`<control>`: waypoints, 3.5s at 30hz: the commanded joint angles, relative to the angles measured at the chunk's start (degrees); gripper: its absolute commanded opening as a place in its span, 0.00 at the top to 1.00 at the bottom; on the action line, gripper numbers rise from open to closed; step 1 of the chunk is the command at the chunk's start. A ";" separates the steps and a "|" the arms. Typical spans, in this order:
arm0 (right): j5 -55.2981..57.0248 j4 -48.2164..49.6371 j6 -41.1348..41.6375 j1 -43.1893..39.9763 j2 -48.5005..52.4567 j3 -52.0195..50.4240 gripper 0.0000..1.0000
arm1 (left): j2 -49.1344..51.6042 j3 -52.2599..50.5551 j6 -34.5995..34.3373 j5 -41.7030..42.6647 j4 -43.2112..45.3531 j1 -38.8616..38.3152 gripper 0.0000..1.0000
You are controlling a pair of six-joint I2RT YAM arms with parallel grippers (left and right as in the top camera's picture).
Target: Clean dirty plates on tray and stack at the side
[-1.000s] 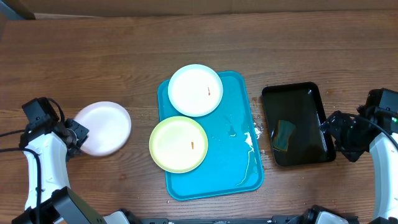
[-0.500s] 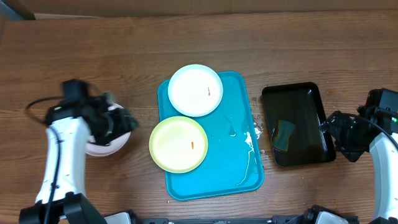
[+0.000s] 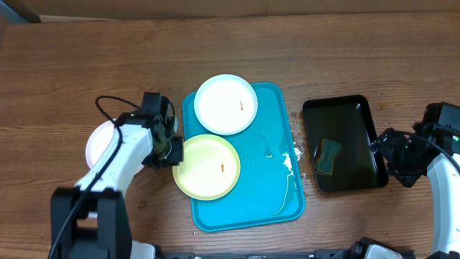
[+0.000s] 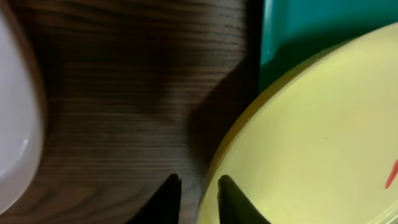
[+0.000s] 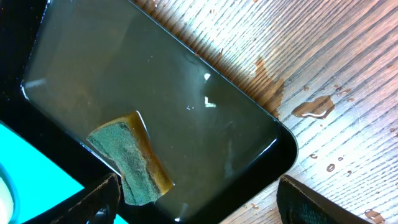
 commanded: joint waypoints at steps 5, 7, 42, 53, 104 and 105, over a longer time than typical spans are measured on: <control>0.04 0.17 -0.46 -0.07 -0.52 0.52 0.19 | 1.81 -0.04 0.46 8.76 -0.92 -1.33 0.96; -0.04 0.33 -0.63 0.00 -0.52 0.52 0.20 | 1.22 0.46 0.52 11.61 -1.36 -2.01 0.96; 5.38 23.54 1.49 23.63 17.16 -8.00 0.94 | 8.22 0.42 -4.48 6.36 8.33 -15.96 0.96; 5.27 7.93 -1.64 23.45 14.29 2.08 0.66 | 8.24 0.42 -4.48 6.36 8.26 -16.09 0.96; 11.65 25.24 2.60 25.59 15.10 -10.69 0.96 | 8.22 0.42 -4.44 6.36 8.00 -16.09 0.96; 10.97 23.19 1.92 25.59 14.93 -9.11 0.96 | 8.22 0.42 -4.44 6.36 7.96 -16.09 0.96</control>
